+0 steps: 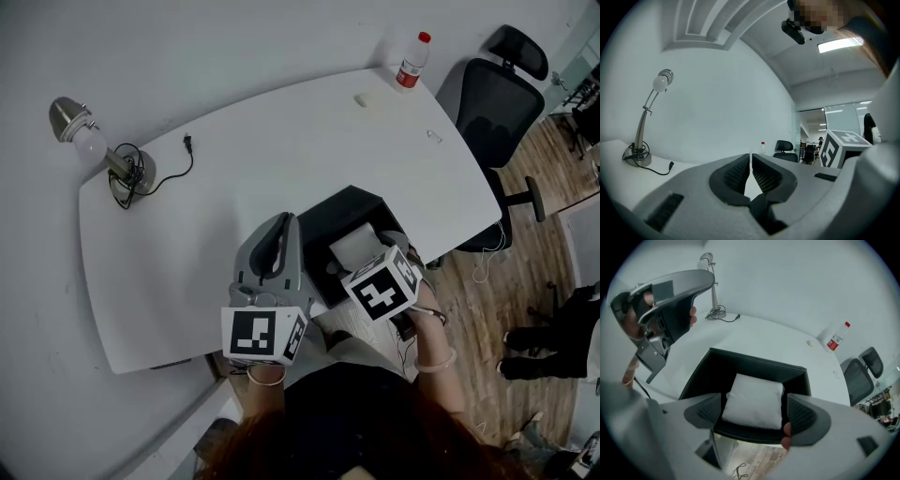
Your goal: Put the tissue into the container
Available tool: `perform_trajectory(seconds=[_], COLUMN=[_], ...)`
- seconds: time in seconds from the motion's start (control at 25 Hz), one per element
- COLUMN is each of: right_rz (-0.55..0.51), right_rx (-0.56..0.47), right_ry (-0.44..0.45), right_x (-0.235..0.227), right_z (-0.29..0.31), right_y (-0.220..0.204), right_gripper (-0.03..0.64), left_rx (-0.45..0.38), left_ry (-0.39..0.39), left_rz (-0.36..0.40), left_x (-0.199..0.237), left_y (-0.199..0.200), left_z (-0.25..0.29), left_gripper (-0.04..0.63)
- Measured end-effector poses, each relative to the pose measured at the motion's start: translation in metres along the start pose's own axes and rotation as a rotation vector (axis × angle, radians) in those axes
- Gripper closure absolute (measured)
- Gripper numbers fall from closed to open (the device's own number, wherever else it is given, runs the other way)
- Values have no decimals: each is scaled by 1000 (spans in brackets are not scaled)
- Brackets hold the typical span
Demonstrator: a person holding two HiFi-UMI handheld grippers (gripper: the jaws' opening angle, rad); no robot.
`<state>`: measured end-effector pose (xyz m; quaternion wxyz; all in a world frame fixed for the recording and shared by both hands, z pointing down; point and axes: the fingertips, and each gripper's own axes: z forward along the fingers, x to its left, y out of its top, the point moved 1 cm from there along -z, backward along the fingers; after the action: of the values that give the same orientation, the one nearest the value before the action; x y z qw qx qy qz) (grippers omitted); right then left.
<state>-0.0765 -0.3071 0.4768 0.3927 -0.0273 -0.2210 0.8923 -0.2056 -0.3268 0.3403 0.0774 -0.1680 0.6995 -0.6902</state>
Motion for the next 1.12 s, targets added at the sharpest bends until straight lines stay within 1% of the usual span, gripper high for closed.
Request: perform_trajectory(seconds=[0.32,0.64,1.12], right_rz=[6,-23,-83], right_rx=[-159,-277,-385], right_ry=[17,18,64], right_x=[-2,-1,10], right_z=[-24,-48,-84], right_y=[8,7,-16], right_gripper=[193,195,195], left_rx=[-14,-21,-42], left_ry=[32,87,159], left_rz=[37,70,106], left_x=[-21,-37,-81], left_y=[8,15,24], left_z=[-12,-33,-74], left_gripper=[558,558,558])
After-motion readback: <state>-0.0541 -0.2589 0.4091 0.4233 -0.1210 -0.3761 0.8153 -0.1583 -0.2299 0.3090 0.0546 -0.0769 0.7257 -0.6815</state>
